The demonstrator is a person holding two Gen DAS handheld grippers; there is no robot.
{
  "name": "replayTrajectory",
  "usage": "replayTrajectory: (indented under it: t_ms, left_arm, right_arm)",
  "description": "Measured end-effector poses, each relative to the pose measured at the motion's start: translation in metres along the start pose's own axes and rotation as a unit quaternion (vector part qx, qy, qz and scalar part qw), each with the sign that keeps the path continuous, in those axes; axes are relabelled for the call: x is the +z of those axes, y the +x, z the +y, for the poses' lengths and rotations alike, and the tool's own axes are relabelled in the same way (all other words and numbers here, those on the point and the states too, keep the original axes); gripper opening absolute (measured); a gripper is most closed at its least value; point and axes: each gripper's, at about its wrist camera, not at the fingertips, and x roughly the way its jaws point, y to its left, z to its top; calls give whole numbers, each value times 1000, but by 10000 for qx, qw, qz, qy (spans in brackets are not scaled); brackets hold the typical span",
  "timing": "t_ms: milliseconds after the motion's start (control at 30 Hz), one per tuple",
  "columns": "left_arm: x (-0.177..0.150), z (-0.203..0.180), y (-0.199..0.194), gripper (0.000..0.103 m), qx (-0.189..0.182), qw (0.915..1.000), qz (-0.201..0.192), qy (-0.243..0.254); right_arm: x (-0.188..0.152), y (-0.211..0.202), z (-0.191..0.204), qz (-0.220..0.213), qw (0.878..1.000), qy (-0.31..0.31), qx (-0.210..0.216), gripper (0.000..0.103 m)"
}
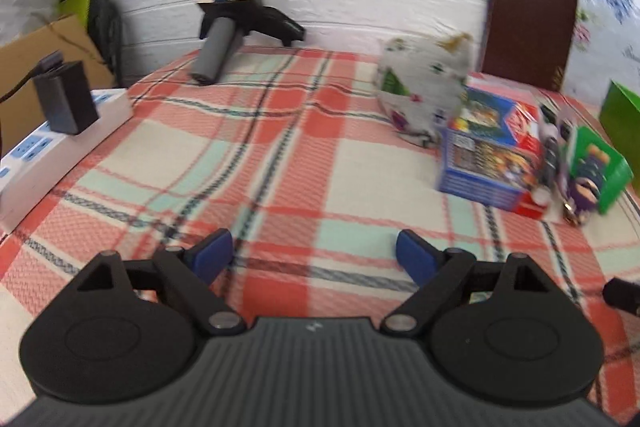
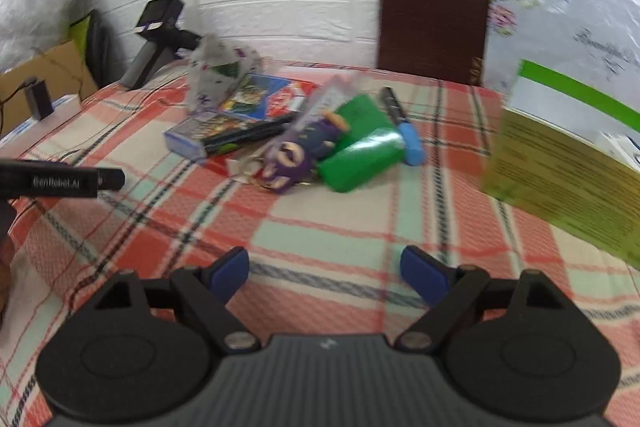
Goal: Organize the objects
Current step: 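Move the left gripper to the black marker among the items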
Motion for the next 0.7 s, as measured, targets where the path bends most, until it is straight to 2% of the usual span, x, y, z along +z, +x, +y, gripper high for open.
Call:
replayTrajectory:
  t_ms: [133,200,267,367,400,433,467,500,567,633,700]
  left_arm:
    - [-1,-10,-1,93,-3,9998,-124,152]
    - [-1,-10,-1,93,-50,9998,-148,132]
    - [-2,-3,-1,94,-153,9997,-177,16]
    - [-4,-1,-2,95,-196,9996,-202,-37]
    - [-4,-1,-2,95,-195,9996,-207,-36]
    - [-5,-1,-2,95,-201,9996,-215,-46]
    - [-5,0,-2,95,-217,9995,-223,-67]
    - [-5,1,-3,95,-239,9994,-235,-98]
    - [-5,3,-4,96,-286,9991,-257,-159]
    - [-5,3,-4,96,-295,9991,-262,-170]
    - [-6,2,-5,96,-291,9991,-266,-157]
  right_arm:
    - [19,5,18,-288,9993,-42,228,71]
    - [34,4,25,-600,9978,11,291,70]
    - [52,11,31,-726,9970,36,251,70]
    - [76,41,40,-456,9988,14,153,67]
    - [78,54,41,-256,9997,15,31,62]
    - [78,66,40,-59,9999,116,-61,54]
    - [76,68,36,-91,9993,341,-80,53]
    - [73,66,32,-123,9987,489,-99,45]
    - [67,58,29,-105,9985,515,-130,37]
    - [55,45,24,-126,9988,471,-105,23]
    - [43,31,21,-152,9990,420,-94,21]
